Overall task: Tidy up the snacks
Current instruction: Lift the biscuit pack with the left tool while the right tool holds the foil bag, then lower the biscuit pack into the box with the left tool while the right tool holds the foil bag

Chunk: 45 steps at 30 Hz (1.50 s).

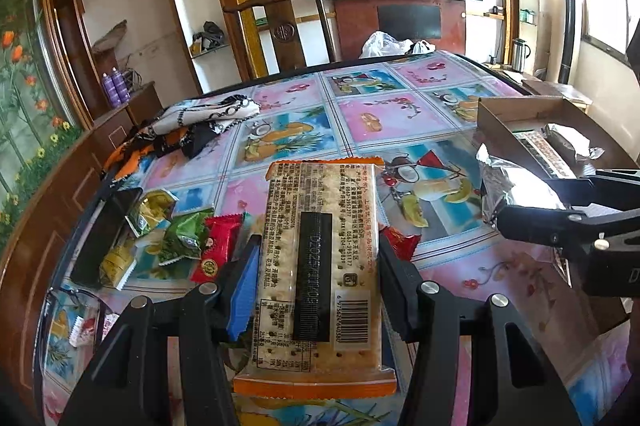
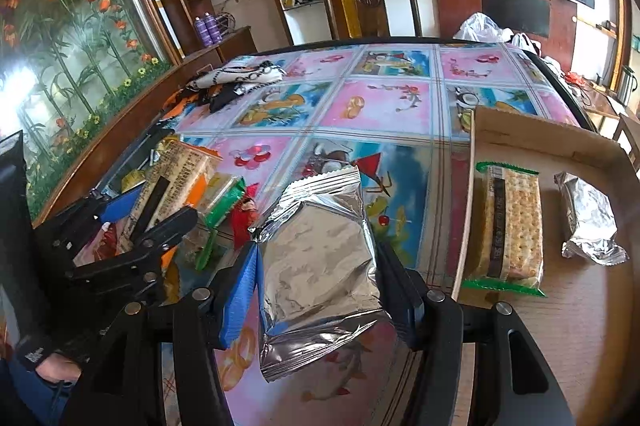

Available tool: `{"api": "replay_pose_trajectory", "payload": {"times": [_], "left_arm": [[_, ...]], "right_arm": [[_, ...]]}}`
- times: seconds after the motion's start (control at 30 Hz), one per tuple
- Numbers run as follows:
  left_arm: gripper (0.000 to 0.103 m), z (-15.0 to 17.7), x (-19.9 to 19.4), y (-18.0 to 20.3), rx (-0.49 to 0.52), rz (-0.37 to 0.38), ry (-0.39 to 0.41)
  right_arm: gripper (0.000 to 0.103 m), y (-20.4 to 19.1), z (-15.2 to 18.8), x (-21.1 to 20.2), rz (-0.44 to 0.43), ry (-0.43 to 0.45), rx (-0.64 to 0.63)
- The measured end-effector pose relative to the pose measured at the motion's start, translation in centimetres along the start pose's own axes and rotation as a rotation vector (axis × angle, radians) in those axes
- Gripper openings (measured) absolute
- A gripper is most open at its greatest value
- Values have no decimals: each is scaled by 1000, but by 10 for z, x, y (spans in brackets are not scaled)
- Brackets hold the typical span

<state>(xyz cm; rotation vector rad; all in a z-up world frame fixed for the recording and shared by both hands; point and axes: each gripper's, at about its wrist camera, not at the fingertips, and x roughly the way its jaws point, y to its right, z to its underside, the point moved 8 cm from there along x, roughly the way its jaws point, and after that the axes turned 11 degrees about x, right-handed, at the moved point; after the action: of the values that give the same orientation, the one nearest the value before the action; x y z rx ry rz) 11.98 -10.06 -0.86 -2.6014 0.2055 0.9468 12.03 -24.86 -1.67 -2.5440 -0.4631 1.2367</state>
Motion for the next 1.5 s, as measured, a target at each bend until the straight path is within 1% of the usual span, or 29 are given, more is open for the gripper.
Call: {"api": "replay_pose_trajectory", "payload": {"times": [0.23,0.37,0.93,1.5], "left_arm": [[53,-1,-6,2,-1,15,19],[53,0,-4,3,0,24,15],[53,0,-4,-5,-13,6,22],[53,1,-2,-5,-30,24,20]], "right_arm": [[63,0,-2,-3,-10,7,3],[63,-2,-2,-6,-16,13,3],[63,0,-6,-12,-33,32,26],[63,15,-18,-20,-31,61,80]]}}
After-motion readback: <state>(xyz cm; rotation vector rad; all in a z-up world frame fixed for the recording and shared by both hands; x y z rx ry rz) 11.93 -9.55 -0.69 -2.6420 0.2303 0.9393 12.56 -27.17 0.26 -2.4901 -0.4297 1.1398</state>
